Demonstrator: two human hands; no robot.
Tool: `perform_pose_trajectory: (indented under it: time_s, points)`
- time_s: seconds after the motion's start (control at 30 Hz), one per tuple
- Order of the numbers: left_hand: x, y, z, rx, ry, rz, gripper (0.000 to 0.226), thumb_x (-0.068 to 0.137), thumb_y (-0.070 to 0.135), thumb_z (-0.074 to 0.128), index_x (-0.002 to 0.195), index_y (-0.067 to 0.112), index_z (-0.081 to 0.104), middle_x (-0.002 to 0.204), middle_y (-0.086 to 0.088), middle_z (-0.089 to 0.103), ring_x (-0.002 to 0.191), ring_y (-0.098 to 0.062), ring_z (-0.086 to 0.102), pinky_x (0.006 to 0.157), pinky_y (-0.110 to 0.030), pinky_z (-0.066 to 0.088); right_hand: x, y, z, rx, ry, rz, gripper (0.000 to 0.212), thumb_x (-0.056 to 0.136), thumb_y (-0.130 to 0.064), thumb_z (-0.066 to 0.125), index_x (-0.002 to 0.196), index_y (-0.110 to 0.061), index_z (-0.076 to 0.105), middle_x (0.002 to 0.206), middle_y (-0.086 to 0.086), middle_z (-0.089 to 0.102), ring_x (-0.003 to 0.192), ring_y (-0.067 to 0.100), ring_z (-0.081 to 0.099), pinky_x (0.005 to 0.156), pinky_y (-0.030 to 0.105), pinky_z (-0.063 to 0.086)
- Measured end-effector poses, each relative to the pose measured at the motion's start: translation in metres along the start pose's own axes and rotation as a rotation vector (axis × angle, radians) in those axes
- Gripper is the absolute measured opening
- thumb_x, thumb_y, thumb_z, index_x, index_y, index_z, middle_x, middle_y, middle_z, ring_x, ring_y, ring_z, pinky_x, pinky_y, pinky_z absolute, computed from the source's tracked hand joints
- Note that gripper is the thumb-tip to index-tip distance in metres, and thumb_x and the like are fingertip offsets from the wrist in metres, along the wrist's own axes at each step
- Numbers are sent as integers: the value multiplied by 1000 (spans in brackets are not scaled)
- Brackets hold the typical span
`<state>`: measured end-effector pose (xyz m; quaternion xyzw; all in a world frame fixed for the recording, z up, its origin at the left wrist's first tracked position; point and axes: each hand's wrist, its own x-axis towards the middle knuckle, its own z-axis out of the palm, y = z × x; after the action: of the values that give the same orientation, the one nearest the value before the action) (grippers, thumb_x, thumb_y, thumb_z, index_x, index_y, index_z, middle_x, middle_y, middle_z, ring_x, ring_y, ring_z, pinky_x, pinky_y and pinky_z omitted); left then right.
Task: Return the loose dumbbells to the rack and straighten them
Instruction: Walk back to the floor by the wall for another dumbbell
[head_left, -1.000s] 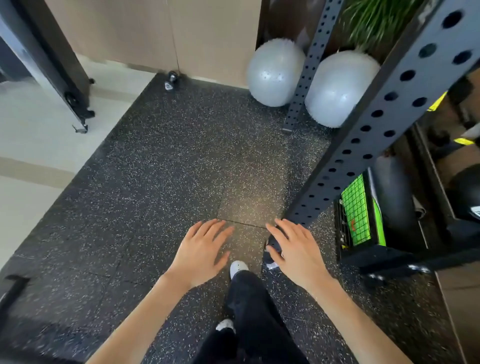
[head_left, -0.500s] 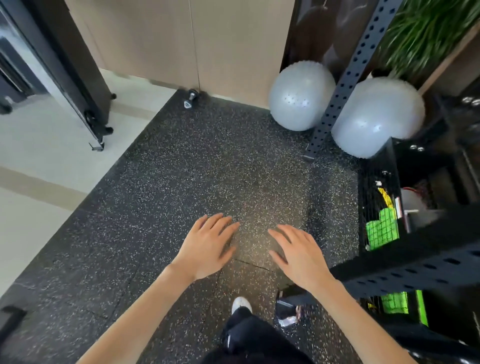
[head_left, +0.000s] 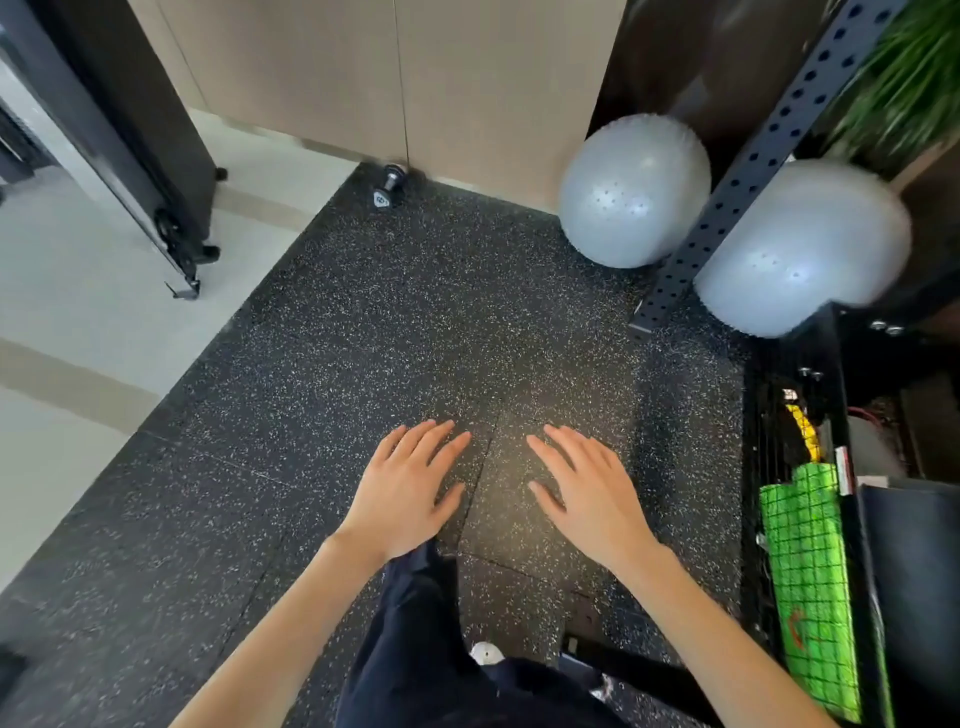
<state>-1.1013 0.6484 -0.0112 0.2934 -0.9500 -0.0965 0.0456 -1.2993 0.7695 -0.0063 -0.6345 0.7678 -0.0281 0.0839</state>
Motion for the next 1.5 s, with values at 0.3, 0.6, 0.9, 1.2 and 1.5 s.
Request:
perform_pose_trajectory:
  time_s: [0.3, 0.6, 0.9, 1.2, 1.5]
  points:
    - [119, -133, -20, 58, -118, 39, 59, 94, 48, 41, 146, 22, 32, 148, -4, 39, 138, -23, 32, 114, -42, 20, 165, 0, -13, -28, -92, 1, 54, 97, -47, 32, 146, -24, 24, 151, 1, 30, 137, 17, 29, 113, 37, 21]
    - [218, -230, -73, 61, 8, 13, 57, 93, 46, 44, 144, 22, 38, 146, -5, 42, 135, -27, 36, 113, -47, 25, 314, -15, -54, -35, 104, 6, 51, 95, -42, 44, 140, -19, 39, 142, 8, 44, 131, 25, 42, 108, 42, 34]
    - [271, -290, -28, 10, -125, -68, 58, 95, 49, 37, 147, 25, 29, 151, -2, 34, 139, -22, 29, 115, -42, 21, 401, 14, -18, -46, -46, 15, 54, 95, -45, 40, 144, -22, 32, 148, 5, 37, 134, 22, 36, 109, 39, 30]
    - [429, -368, -42, 9, -56, -108, 54, 94, 46, 45, 142, 21, 41, 145, -5, 43, 135, -26, 37, 112, -44, 25, 570, 81, -35, -64, -101, -58, 53, 97, -48, 31, 144, -25, 29, 147, 0, 38, 135, 17, 34, 111, 35, 25]
    - [575, -413, -80, 56, 131, -105, 52, 89, 41, 56, 135, 18, 50, 138, -7, 51, 126, -27, 48, 107, -46, 32, 738, 123, -94, -95, 15, -157, 51, 96, -44, 40, 142, -22, 36, 144, 4, 43, 133, 23, 38, 108, 40, 30]
